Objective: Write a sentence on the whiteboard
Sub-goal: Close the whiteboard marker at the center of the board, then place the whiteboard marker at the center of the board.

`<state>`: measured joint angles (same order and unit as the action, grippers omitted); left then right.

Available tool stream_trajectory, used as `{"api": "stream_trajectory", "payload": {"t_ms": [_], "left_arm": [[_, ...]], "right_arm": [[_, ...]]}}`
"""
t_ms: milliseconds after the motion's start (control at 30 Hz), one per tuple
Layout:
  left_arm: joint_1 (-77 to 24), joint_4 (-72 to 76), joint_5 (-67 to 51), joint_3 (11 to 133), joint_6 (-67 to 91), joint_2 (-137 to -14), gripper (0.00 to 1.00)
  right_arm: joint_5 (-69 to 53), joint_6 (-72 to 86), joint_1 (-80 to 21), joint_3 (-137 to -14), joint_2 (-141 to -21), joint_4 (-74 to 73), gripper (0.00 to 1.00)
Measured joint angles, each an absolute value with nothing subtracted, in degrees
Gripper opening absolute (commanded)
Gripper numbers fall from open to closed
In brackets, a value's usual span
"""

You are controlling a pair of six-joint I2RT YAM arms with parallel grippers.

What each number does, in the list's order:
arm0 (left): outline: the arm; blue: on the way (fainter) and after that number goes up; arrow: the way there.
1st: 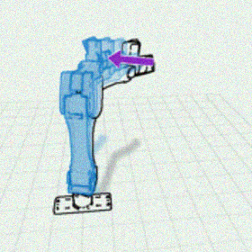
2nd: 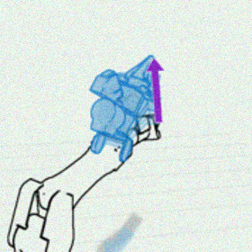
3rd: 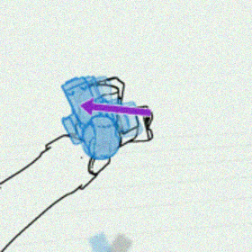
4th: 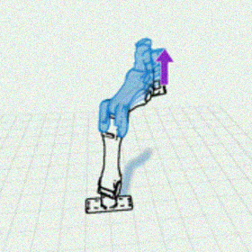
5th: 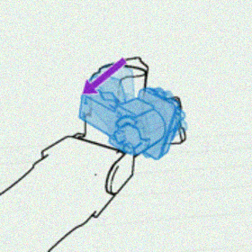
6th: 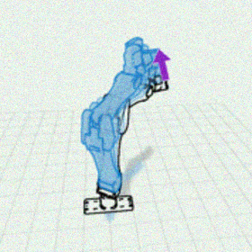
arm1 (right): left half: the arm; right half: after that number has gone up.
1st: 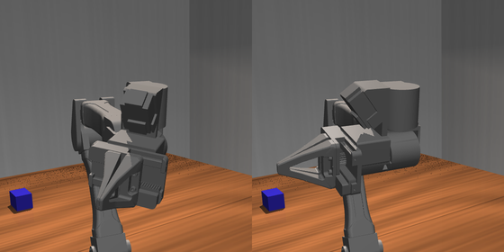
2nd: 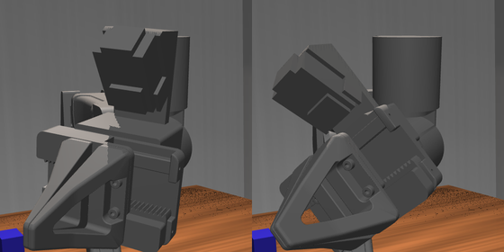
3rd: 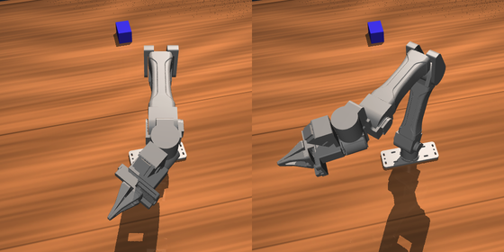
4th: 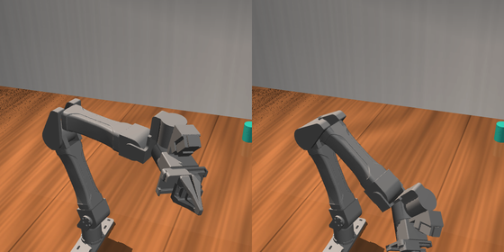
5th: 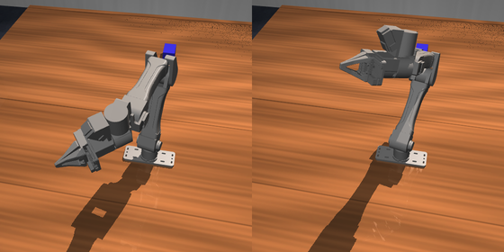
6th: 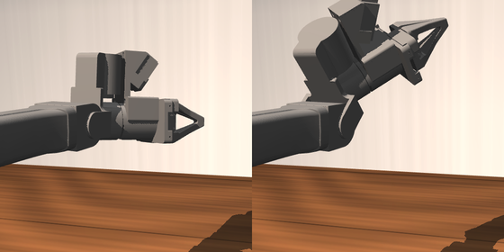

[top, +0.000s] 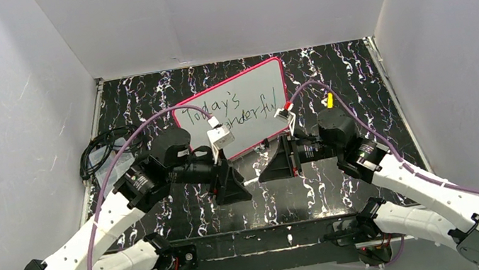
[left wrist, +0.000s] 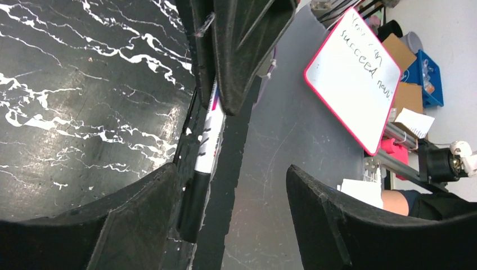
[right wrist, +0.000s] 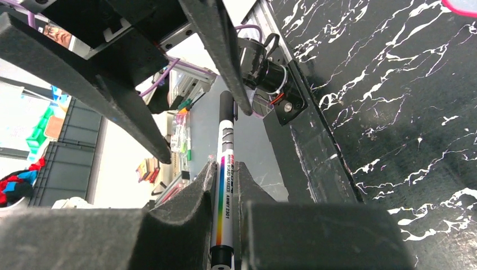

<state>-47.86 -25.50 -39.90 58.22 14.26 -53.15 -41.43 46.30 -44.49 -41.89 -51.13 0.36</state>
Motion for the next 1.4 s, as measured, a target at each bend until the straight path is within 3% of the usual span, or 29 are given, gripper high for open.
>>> {"api": "stream_trajectory", "payload": {"t_ms": [100, 167, 233, 300, 367, 433, 600, 733, 1033, 1400], "left_arm": [[-48.2, -26.6, -39.7, 58.2, 12.8, -54.4, 0.67], [-48.9, -27.0, -39.4, 58.2, 12.1, -55.3, 0.58], [-49.6, -27.2, -39.1, 58.2, 11.8, -56.3, 0.45], [-50.5, -27.1, -38.8, 58.2, 11.6, -57.6, 0.24], [-51.4, -27.0, -37.9, 58.2, 11.2, -58.6, 0.02], [-52.0, -27.0, -37.7, 58.2, 11.2, -59.0, 0.0], [-53.1, -23.6, -30.7, 54.8, 13.5, -56.3, 0.0], [-52.1, -23.0, -21.7, 50.3, 18.2, -55.5, 0.0], [-40.4, -26.1, -6.4, 36.6, 31.1, -49.9, 0.0], [-30.6, -34.6, 6.0, 30.8, 41.2, -40.7, 0.0]], "right_arm": [[-42.3, 46.3, -44.5, -42.0, -51.4, 0.3, 0.01], [-42.8, 46.2, -44.5, -42.2, -51.9, 0.1, 0.01], [-43.4, 46.2, -44.5, -42.4, -52.4, 0.1, 0.01], [-43.9, 46.1, -44.5, -42.7, -52.8, 0.0, 0.01], [-44.8, 46.1, -44.5, -42.7, -53.1, -0.1, 0.09], [-45.2, 45.4, -44.7, -42.8, -53.1, -0.6, 0.26], [-38.6, 41.7, -44.7, -45.0, -53.0, -7.1, 0.81], [-27.0, 38.5, -44.4, -47.7, -54.7, -14.3, 0.96], [-2.8, 34.1, -35.1, -48.6, -57.3, -24.2, 0.99], [5.3, 29.6, -9.5, -47.1, -57.5, -24.3, 0.99]]}}
